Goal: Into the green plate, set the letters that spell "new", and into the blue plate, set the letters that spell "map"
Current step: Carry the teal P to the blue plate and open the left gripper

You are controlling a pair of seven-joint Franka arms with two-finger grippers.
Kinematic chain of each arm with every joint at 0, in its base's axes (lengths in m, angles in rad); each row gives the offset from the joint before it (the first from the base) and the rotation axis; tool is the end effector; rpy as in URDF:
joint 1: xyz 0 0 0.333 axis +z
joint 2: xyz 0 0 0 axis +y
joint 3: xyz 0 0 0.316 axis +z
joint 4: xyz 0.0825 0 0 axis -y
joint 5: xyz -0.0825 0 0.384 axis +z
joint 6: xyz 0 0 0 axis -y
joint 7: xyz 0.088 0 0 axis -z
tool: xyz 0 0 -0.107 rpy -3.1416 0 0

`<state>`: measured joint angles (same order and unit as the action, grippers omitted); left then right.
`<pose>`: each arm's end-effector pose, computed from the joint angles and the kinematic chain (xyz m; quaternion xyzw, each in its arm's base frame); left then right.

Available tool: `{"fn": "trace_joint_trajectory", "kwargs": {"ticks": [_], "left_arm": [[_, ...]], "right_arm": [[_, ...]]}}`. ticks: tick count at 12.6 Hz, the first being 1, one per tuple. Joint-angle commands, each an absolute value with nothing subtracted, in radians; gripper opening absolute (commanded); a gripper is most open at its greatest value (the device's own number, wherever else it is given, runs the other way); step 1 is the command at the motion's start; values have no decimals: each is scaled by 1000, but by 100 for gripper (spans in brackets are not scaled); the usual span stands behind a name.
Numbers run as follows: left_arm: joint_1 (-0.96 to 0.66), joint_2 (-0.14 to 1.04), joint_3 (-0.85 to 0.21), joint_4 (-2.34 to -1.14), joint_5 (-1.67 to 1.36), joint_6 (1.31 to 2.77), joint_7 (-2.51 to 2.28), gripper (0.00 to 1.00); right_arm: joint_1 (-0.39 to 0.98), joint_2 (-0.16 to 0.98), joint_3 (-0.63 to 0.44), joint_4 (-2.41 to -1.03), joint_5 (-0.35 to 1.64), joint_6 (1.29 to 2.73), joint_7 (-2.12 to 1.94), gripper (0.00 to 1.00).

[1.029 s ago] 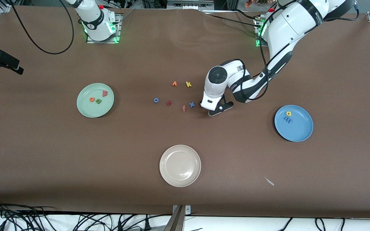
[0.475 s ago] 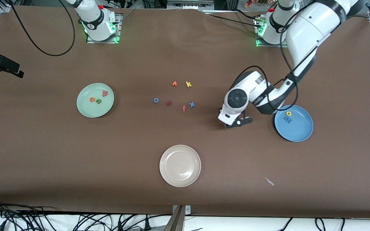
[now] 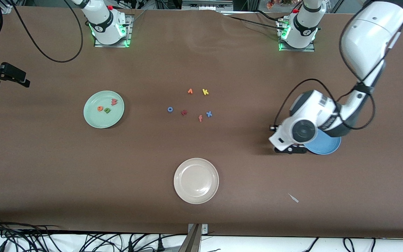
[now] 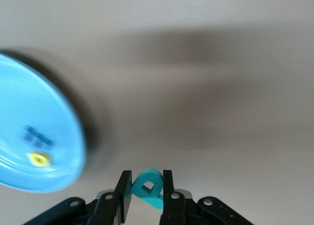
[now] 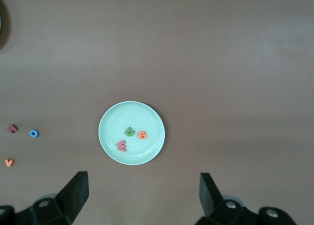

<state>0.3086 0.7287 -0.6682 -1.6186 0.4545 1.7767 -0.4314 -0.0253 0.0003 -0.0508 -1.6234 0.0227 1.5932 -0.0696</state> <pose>0.6245 -0.1429 0.2388 -0.9803 0.0370 0.1838 0.0620 0.5537 -0.0398 0.6014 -0.9998 0.0037 0.0144 0.0124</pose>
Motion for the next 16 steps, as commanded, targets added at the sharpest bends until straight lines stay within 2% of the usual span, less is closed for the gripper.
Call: {"fn": "trace_joint_trajectory", "kwargs": {"ticks": [1,4,5,6,7,8,10,14,16], "left_arm": [[363,727,-638,-1603,443,1749,-206,10],[373,735,-553,-1591,446,1756,-4,10],[371,738,-517,-1591,449,1767,59,13],[370,738,-500,-1591,466,1776,111,28],[374,736,-500,-1591,465,1776,136,92],[376,732,-502,-1586,450,1776,130,100],[373,726,-505,-1539,448,1758,129,100],[379,701,-506,-1465,446,1620,132,100],[380,687,-506,-1459,446,1602,126,100]], "right_arm": [[-51,-70,-15,-1701,15,1618,-87,100],[-51,-74,-15,-1701,17,1609,-112,100],[-51,-72,-24,-1698,18,1609,-141,100],[-49,-72,-32,-1697,20,1609,-150,100],[-49,-74,-31,-1698,20,1609,-150,100],[-48,-72,-29,-1698,20,1609,-150,100],[-48,-72,-29,-1697,20,1609,-149,100],[-49,-72,-32,-1697,21,1609,-138,100],[-49,-72,-32,-1697,18,1609,-141,100]]}}
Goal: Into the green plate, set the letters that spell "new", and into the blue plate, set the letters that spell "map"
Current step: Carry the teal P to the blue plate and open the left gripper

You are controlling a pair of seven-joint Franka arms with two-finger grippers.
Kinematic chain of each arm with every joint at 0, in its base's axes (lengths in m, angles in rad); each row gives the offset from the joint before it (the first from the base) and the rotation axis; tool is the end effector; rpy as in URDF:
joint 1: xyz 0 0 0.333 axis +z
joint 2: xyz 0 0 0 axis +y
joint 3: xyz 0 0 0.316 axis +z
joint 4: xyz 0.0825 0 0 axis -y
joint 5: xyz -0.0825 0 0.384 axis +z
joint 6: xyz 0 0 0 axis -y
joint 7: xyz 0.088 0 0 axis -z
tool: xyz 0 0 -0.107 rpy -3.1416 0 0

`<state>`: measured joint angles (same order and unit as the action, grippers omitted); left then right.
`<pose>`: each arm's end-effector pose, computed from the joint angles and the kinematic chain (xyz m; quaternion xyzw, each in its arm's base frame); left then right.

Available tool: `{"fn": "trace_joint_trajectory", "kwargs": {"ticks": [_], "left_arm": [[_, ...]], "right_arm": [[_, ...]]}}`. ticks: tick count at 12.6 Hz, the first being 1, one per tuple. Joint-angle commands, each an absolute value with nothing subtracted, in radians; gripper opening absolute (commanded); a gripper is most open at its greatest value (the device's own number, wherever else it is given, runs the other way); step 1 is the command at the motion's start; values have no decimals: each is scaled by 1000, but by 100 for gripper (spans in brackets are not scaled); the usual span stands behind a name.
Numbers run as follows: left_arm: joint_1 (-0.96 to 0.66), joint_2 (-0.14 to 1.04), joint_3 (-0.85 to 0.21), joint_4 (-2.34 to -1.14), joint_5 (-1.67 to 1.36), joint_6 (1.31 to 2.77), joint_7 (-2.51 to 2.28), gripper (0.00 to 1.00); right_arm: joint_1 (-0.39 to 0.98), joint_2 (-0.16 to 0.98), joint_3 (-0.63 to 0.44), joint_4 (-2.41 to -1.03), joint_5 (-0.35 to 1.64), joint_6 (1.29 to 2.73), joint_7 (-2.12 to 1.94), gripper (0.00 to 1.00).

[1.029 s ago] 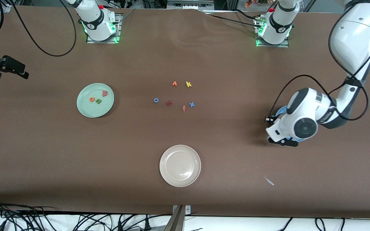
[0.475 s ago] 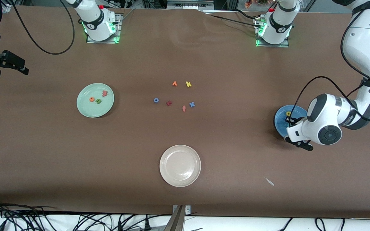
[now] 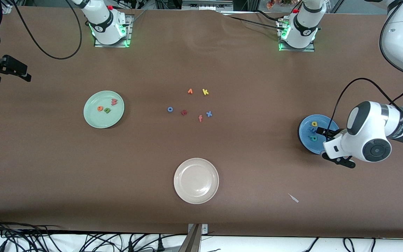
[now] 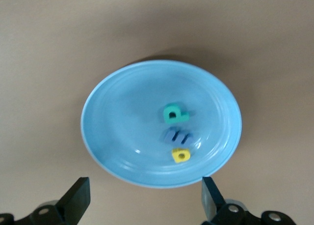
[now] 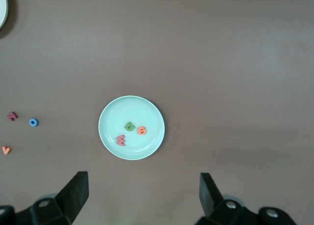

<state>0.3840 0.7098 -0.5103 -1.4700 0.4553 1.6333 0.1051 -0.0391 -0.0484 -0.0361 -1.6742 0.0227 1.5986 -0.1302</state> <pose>0.6613 0.0144 0.2705 -0.9605 0.1628 0.2201 0.0504 0.5388 -0.0387 0.6045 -0.9995 -0.0271 0.0123 0.0135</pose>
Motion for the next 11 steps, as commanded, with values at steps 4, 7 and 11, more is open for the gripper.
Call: {"fn": "trace_joint_trajectory", "kwargs": {"ticks": [4,7,11], "left_arm": [[419,629,-505,-1447,356,1589,103,100],[427,545,-456,-1474,266,1600,2,100],[289,317,-235,-1574,27,1637,-47,100]], "right_arm": [[-48,-72,-31,-1695,15,1611,-141,100],[-49,-71,-32,-1695,14,1611,-140,100],[-49,-71,-34,-1692,14,1611,-140,100]]}}
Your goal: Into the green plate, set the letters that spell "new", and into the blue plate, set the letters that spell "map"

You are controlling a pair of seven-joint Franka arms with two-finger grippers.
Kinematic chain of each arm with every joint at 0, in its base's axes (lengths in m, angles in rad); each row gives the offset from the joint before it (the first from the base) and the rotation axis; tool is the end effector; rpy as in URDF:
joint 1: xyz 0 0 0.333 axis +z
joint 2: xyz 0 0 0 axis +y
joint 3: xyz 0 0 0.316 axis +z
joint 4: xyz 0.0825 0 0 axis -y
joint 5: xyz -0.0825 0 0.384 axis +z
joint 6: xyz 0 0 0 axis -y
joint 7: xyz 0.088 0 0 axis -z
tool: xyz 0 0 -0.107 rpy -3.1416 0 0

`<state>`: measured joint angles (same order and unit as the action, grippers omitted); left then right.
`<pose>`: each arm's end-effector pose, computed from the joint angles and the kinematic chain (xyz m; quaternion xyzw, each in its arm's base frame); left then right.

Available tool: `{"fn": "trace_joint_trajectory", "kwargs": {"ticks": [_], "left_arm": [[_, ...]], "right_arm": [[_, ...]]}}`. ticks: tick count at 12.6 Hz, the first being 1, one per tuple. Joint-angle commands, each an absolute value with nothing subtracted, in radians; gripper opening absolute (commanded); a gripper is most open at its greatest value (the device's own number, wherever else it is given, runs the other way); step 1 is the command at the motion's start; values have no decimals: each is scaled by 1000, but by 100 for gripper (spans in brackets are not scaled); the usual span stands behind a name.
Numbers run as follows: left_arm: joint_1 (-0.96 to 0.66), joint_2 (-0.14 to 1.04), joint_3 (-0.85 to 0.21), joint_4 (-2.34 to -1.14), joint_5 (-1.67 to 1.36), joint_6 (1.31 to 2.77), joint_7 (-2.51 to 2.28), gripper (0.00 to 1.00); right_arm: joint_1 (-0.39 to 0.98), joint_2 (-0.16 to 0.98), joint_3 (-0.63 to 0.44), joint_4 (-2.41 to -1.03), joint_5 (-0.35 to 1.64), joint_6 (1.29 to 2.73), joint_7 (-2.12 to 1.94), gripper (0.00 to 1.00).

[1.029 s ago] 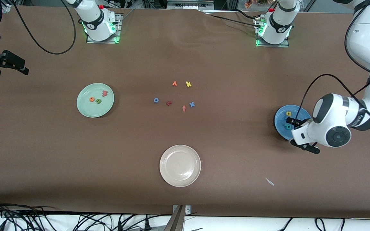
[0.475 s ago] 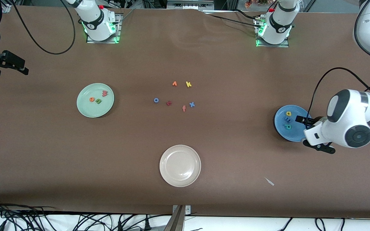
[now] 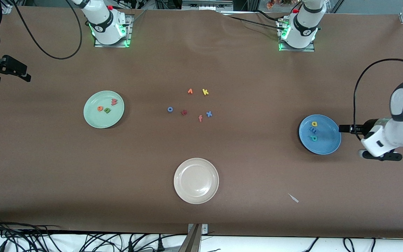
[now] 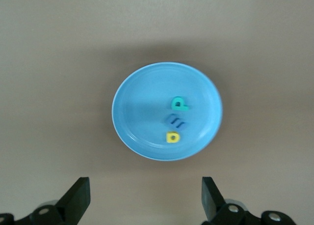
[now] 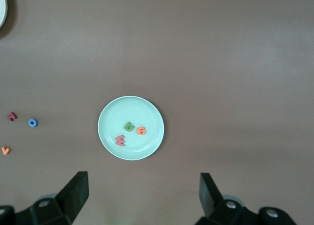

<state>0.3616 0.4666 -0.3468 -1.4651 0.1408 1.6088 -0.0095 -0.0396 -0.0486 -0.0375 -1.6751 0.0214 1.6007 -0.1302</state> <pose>0.6504 0.0579 0.4040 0.9891 0.0047 -0.1468 0.0097 0.5388 -0.0399 0.6044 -0.9995 -0.0261 0.0116 0.0129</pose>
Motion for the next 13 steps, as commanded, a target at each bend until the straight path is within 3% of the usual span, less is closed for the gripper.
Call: {"fn": "trace_joint_trajectory", "kwargs": {"ticks": [1,2,6,9,13], "left_arm": [[228,273,-159,-1580,-35,1637,-111,100],[165,224,-96,-1583,-43,1637,-135,100],[121,54,-83,-1628,-38,1632,-133,100],[121,8,-77,-1602,-34,1519,-114,100],[130,0,-78,-1614,-51,1494,-77,100]], "right_arm": [[-49,-71,-34,-1690,12,1611,-140,100],[-48,-71,-34,-1690,12,1612,-140,100],[-49,-69,-34,-1690,12,1611,-140,100],[-48,-71,-34,-1690,12,1611,-140,100],[-49,-69,-34,-1690,12,1611,-141,100]]}}
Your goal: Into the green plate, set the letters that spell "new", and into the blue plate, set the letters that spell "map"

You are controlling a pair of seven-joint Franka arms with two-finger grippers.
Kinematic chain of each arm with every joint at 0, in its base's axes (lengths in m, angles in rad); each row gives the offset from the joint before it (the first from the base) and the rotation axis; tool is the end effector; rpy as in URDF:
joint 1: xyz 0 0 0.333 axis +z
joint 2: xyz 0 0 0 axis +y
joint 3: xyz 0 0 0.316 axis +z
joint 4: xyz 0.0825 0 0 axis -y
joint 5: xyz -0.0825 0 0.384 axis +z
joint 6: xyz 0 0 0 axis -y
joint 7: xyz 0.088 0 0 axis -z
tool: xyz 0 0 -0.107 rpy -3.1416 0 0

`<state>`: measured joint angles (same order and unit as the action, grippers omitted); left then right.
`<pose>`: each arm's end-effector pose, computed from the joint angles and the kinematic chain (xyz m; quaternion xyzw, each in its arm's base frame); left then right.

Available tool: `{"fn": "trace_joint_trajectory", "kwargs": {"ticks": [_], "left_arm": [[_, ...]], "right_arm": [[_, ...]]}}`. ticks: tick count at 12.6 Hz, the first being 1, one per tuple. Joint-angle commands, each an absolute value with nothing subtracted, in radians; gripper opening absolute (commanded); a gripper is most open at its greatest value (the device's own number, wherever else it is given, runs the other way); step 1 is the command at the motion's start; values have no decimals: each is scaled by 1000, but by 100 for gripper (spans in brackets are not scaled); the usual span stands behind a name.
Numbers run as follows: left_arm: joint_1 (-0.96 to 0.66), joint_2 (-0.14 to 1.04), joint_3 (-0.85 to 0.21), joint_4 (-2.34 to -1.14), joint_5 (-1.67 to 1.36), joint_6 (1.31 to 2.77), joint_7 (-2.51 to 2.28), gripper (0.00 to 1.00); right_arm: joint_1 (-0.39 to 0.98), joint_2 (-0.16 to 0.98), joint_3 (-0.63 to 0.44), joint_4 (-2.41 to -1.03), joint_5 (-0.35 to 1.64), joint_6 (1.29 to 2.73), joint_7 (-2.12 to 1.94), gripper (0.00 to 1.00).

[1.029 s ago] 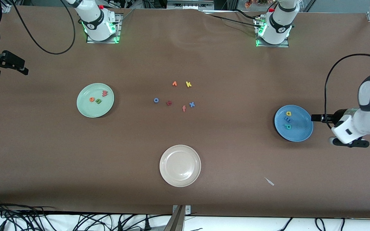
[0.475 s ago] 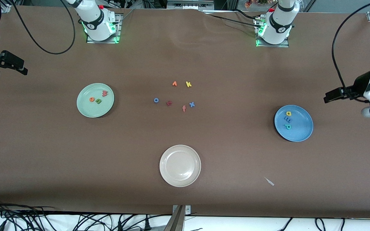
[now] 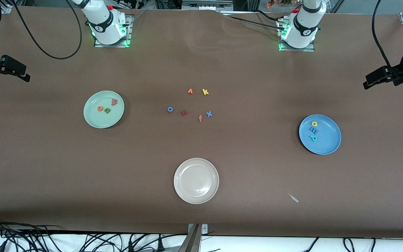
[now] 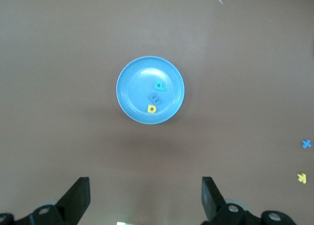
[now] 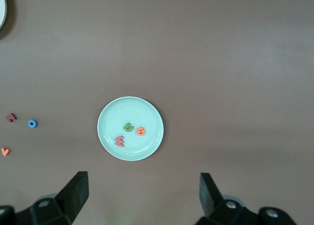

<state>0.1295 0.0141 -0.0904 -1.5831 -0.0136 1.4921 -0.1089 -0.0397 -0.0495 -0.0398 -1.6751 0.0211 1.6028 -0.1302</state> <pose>0.5489 0.0203 0.6045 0.9959 0.0736 -0.0527 0.0056 0.5387 -0.0412 0.6051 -0.9996 -0.0249 0.0102 0.0127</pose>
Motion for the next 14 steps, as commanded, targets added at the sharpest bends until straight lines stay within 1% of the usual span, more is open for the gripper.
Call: {"fn": "trace_joint_trajectory", "kwargs": {"ticks": [1,14], "left_arm": [[129,-2,-78,-1614,-51,1497,-78,100],[141,23,-80,-1601,-49,1525,-75,100]], "right_arm": [[-49,-69,-34,-1690,12,1611,-141,100],[-49,-69,-34,-1690,14,1611,-141,100]]}}
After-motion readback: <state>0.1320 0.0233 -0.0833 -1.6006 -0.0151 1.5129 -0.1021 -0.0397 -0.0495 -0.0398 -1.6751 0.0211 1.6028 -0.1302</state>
